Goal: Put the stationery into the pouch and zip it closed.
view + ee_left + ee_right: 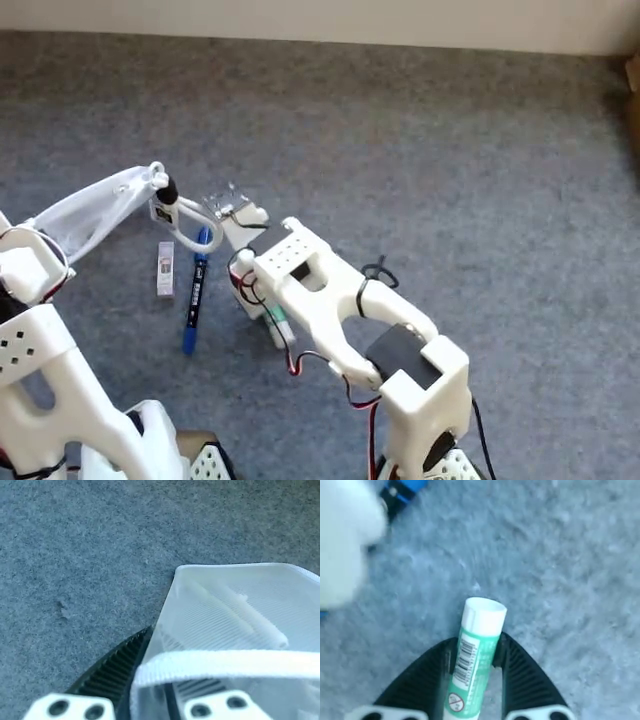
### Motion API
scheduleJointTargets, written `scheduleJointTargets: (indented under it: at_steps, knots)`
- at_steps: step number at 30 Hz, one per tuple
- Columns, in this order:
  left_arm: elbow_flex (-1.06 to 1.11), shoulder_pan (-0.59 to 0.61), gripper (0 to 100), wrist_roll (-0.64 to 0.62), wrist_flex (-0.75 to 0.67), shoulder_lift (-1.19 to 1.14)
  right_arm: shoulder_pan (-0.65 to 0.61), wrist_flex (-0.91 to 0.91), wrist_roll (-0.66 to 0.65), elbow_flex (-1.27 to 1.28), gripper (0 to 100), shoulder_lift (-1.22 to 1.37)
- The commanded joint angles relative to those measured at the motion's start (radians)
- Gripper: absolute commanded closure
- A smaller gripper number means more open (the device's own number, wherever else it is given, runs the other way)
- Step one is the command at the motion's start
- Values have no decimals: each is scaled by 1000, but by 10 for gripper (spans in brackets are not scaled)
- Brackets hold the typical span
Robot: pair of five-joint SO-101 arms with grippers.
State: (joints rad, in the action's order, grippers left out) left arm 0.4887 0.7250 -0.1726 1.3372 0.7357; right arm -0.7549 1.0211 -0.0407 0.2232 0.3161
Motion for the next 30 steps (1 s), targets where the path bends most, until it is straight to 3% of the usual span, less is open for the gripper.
scheduleJointTargets:
  at_steps: [1, 7, 12, 24, 30]
  knots:
    - [-2, -30, 989, -9, -17, -15, 44, 44, -84, 1, 993, -1]
    - [-2, -33, 989, -9, -17, -15, 59, 156, -203, -5, 981, -1]
    - [-2, -33, 989, -9, -18, -15, 61, 223, -180, -7, 868, -4]
    - [-2, -35, 989, -8, -18, -15, 59, 217, -87, -87, 850, 1]
    - [-1, -35, 989, -8, -26, -15, 61, 85, -87, -74, 861, 4]
